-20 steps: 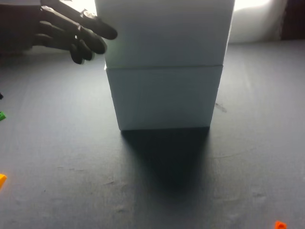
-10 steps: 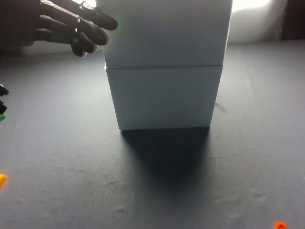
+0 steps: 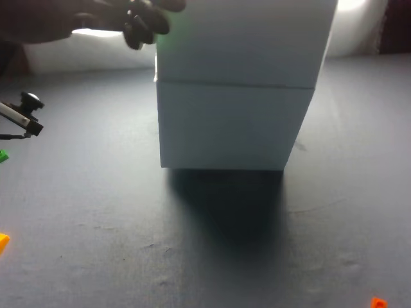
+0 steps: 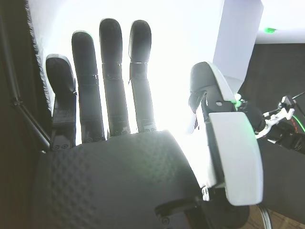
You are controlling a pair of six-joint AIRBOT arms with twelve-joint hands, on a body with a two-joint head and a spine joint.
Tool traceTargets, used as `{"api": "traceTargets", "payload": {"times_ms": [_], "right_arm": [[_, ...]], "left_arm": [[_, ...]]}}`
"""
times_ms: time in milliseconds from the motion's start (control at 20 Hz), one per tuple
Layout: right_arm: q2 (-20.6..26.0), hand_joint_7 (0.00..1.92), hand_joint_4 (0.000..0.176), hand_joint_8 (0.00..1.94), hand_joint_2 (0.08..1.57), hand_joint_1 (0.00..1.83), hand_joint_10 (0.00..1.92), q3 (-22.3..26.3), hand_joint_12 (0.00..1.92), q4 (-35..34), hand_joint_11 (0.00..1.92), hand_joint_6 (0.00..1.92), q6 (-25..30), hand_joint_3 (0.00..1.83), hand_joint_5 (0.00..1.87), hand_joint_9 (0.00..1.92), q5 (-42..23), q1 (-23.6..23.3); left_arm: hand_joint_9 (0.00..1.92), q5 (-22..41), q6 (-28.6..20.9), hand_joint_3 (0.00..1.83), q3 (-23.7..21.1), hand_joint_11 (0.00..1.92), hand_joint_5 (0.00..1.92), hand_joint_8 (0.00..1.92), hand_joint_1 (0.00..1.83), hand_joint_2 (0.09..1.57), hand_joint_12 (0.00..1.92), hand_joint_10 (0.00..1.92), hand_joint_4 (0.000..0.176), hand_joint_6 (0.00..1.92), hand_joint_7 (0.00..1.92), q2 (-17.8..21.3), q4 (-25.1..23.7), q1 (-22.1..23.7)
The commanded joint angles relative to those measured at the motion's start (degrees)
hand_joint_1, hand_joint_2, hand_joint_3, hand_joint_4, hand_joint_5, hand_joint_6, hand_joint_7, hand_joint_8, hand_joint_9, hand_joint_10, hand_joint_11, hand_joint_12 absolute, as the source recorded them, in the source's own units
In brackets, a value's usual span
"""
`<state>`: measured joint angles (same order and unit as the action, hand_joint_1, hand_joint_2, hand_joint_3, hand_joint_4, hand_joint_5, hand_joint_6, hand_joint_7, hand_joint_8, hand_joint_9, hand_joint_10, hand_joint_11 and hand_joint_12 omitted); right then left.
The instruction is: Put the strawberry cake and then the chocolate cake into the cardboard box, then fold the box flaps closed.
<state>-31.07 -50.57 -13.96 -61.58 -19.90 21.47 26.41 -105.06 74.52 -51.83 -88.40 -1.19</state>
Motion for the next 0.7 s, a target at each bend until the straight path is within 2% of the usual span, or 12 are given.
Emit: {"api": "traceTargets", "payload": {"times_ms": [0,200,300,450,650], "right_arm": [[0.7,0.68,0.0,1.07,1.3,0.15,1.43,-0.1,1.92,-0.3,0.23,1.0,0.2,0.0,0.66,0.47,-6.4,-0.4],[0.7,0.67,0.0,1.11,1.3,0.16,1.42,-0.1,1.92,-0.3,0.23,1.09,0.2,0.0,0.64,0.48,-6.4,-0.4],[0.7,0.68,0.0,1.08,1.3,0.15,1.41,-0.1,1.92,-0.3,0.23,1.0,0.2,0.0,0.65,0.48,-6.4,-0.4],[0.7,0.67,0.0,1.06,1.3,0.16,1.41,-0.1,1.92,-0.3,0.2,1.0,0.2,0.0,0.65,0.46,-6.5,-0.4],[0.7,0.67,0.0,1.06,1.3,0.14,1.44,0.0,1.92,-0.3,0.2,0.96,0.2,0.0,0.64,0.44,-6.5,-0.4]], "left_arm": [[0.69,2.7,1.1,0.0,0.2,0.4,0.99,0.63,0.26,1.25,1.67,1.18,0.0,0.0,0.9,-0.2,4.7,0.1],[0.7,1.1,1.5,0.0,0.1,0.41,1.01,0.61,0.27,1.24,1.66,1.19,0.0,0.01,0.92,0.8,5.3,-2.4],[0.69,0.7,1.5,0.0,0.3,0.4,1.0,0.64,0.28,1.24,1.69,1.24,0.0,0.0,0.9,1.6,5.3,-3.4],[0.67,0.5,1.5,0.0,0.9,0.39,1.0,0.68,0.31,1.24,1.72,1.26,0.0,0.0,0.89,2.8,5.2,-4.3],[0.7,1.6,1.5,0.0,2.4,0.41,0.98,0.6,0.27,1.24,1.64,1.17,0.0,0.0,0.9,3.5,5.3,-4.7]]}}
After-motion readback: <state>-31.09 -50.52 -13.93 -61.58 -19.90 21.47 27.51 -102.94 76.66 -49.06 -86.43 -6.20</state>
